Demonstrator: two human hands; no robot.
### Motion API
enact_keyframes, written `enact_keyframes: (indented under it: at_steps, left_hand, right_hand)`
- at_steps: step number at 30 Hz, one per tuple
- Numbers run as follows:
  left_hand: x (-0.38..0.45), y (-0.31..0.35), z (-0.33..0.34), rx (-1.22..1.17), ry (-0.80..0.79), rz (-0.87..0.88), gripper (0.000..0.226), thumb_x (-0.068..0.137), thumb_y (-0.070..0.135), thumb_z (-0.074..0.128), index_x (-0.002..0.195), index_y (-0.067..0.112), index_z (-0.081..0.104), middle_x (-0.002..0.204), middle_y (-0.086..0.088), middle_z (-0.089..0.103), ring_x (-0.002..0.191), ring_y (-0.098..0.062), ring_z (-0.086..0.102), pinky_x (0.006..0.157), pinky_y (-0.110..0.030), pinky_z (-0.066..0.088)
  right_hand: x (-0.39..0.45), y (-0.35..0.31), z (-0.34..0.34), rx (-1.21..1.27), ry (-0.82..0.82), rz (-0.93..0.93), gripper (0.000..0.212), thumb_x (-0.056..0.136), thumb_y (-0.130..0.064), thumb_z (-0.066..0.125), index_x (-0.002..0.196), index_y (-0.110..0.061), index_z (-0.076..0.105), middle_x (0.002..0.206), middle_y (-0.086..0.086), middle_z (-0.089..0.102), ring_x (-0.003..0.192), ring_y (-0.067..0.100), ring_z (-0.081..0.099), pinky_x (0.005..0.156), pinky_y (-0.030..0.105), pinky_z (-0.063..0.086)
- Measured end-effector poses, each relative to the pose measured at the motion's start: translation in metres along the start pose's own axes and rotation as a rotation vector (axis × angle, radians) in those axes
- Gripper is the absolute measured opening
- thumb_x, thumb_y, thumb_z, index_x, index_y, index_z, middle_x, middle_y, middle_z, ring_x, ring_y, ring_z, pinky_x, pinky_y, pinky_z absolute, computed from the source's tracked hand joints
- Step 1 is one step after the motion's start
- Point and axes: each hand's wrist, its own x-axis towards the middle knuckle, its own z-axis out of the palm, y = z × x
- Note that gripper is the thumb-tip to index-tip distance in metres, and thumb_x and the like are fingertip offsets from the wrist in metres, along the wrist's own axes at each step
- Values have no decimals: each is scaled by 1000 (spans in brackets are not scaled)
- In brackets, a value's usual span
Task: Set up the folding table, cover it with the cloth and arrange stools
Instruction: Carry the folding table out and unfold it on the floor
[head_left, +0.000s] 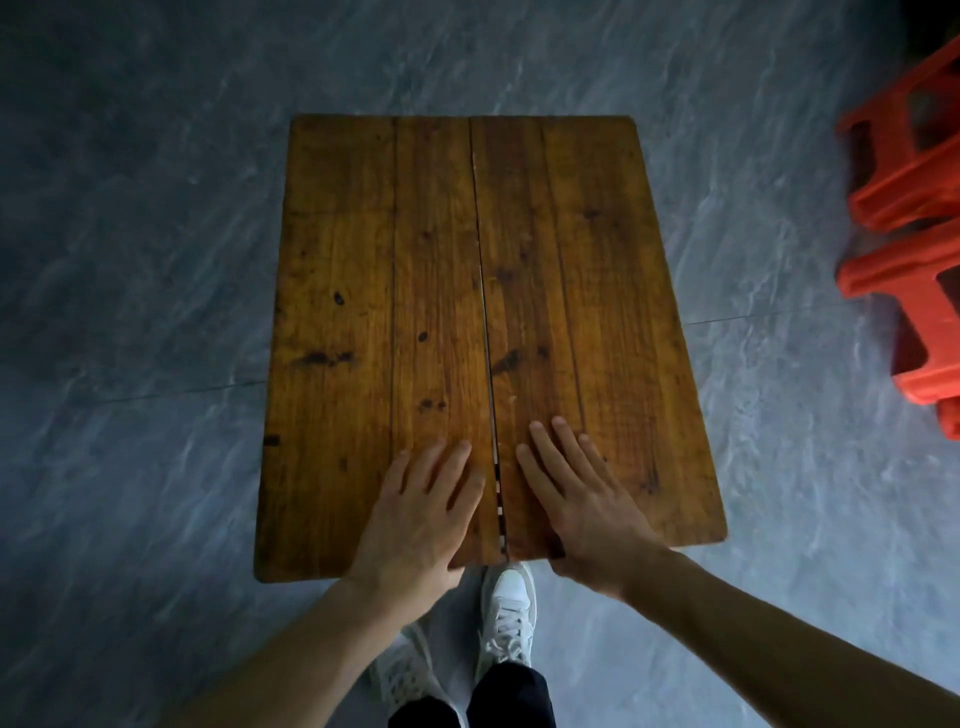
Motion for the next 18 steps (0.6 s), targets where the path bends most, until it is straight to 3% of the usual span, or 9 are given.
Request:
enact_keyframes:
  at_steps: [3,9,15,18]
  left_hand:
    - [-3,7,16,-14,-57,-13,118,44,59,89,139,17,33,151,-14,33,138,-36,34,107,-59,34]
    - [11,6,16,-35,-8,-11,119,39,55,92,138,15,39,148,-16,39,136,-38,38,104,-60,38]
    - [53,1,-9,22,28,-48,120,45,55,90,143,16,32,153,-17,32,139,-39,32,107,-62,32]
    - [76,-7,-24,56,65,-68,116,49,51,90,143,15,32,154,-17,30,141,-40,29,108,-63,30]
  right_hand:
    - [-4,-6,16,5,-31,21,134,57,-49,88,156,-8,7,163,19,2,149,40,-2,116,59,14]
    - [8,4,12,42,-34,44,136,56,-46,90,157,-10,6,164,16,2,150,37,-2,116,57,16]
    - [44,37,-17,15,-60,58,140,60,-38,90,155,-16,-10,163,11,-15,148,33,-20,117,53,-1]
    - [66,51,-38,21,-37,30,133,72,-32,83,151,-20,-23,160,8,-27,144,31,-32,117,49,-12]
